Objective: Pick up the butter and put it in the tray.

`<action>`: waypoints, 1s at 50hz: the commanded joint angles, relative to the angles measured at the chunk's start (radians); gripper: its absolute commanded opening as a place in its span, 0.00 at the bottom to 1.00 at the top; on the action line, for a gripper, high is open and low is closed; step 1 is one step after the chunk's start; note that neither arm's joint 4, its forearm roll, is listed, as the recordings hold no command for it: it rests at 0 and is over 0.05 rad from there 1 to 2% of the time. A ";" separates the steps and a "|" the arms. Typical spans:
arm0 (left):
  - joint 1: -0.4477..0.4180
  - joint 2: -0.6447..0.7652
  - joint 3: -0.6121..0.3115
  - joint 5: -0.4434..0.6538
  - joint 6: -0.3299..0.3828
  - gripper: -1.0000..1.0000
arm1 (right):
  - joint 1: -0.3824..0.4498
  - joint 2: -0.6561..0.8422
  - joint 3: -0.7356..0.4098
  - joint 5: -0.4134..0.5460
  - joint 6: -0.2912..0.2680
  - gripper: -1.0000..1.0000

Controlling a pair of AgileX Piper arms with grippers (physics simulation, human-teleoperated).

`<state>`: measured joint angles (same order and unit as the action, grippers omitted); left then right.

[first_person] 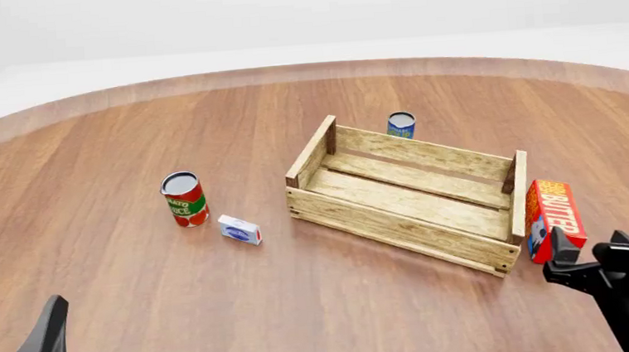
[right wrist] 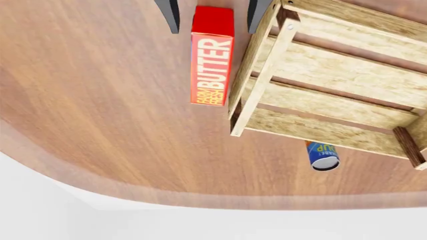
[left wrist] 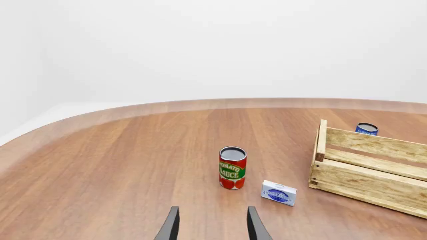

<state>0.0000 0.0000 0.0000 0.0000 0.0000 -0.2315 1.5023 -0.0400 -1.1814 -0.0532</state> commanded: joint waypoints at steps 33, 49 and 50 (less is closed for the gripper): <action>0.000 0.000 0.000 0.000 0.000 1.00 | -0.007 0.115 -0.048 -0.034 -0.016 1.00; 0.000 0.000 0.000 0.000 0.000 1.00 | -0.008 0.141 -0.065 -0.036 -0.014 1.00; 0.000 0.000 0.000 0.000 0.000 1.00 | -0.008 0.143 -0.066 -0.036 -0.014 1.00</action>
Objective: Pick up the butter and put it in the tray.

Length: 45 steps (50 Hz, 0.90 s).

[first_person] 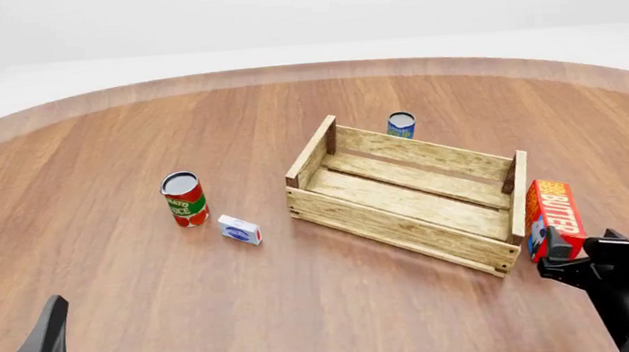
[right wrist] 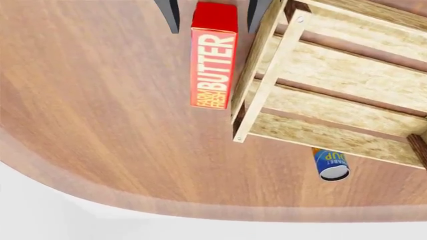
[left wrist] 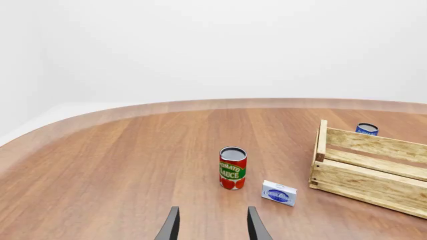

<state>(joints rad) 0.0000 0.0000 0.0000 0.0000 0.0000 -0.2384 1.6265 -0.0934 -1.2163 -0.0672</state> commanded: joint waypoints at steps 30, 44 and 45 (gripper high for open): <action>0.000 0.000 0.000 0.000 0.000 1.00 | 0.002 0.069 -0.044 -0.002 -0.006 1.00; 0.000 0.000 0.000 0.000 0.000 1.00 | 0.001 0.100 -0.058 -0.003 -0.009 1.00; 0.000 0.000 0.000 0.000 0.000 1.00 | 0.001 0.100 -0.058 -0.003 -0.009 1.00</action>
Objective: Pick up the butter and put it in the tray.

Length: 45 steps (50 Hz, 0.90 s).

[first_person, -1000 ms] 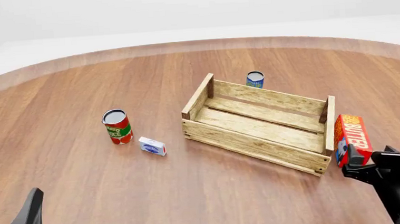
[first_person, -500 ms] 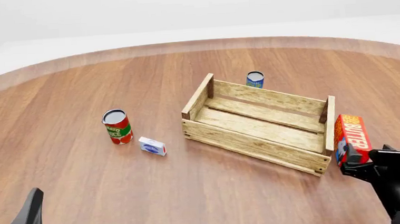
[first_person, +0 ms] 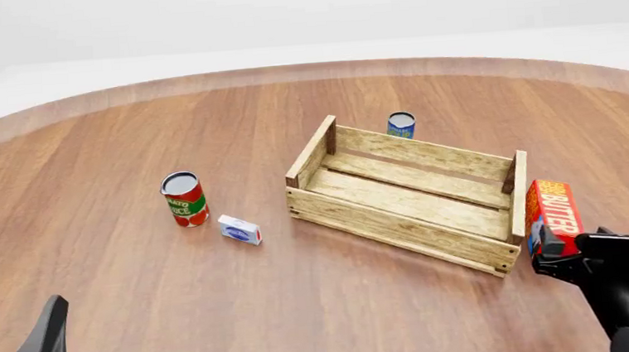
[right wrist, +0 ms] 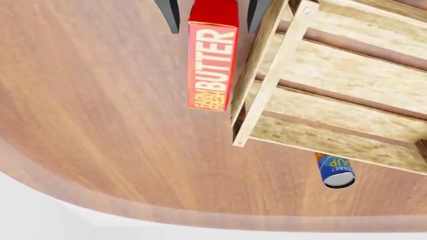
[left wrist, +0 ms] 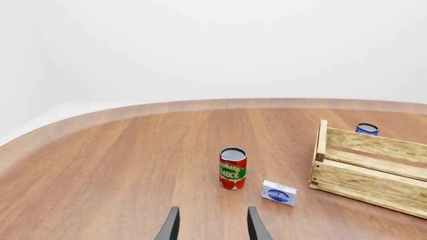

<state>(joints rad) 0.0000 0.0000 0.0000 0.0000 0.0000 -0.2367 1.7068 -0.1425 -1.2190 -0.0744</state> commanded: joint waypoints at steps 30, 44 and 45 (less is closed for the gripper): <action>0.000 0.000 0.000 0.000 0.000 1.00 | -0.004 0.084 -0.040 -0.001 -0.007 1.00; 0.000 0.000 0.000 0.000 0.000 1.00 | -0.005 0.097 -0.047 -0.001 -0.016 1.00; 0.000 0.000 0.000 0.000 0.000 1.00 | -0.005 0.099 -0.048 -0.001 -0.017 1.00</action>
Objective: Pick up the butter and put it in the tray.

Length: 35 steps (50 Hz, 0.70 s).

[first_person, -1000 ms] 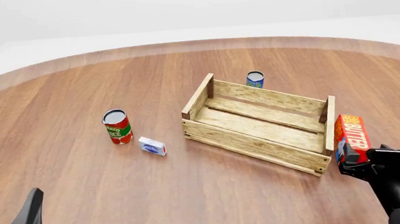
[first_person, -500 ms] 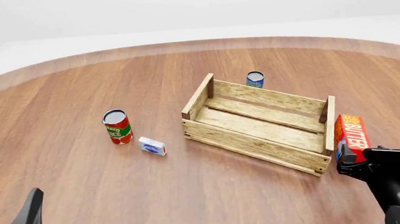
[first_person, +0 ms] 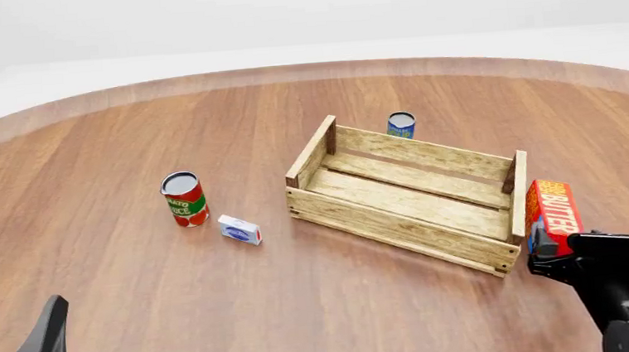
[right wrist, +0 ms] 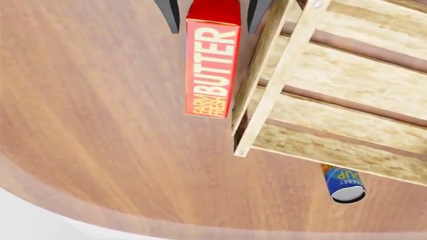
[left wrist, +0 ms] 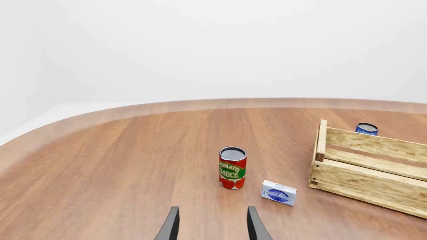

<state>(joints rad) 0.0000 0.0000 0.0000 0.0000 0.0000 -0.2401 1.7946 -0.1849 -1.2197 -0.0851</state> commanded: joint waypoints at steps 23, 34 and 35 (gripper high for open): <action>0.000 0.000 0.000 0.000 0.000 1.00 | -0.009 0.034 -0.012 0.000 -0.011 1.00; 0.000 0.000 0.000 0.000 0.000 1.00 | -0.006 0.031 -0.011 0.000 -0.008 1.00; 0.000 0.000 0.000 0.000 0.000 1.00 | -0.005 0.031 -0.010 0.000 -0.007 1.00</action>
<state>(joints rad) 0.0000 0.0000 0.0000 0.0000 0.0000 -0.2475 1.8258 -0.1963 -1.2198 -0.0937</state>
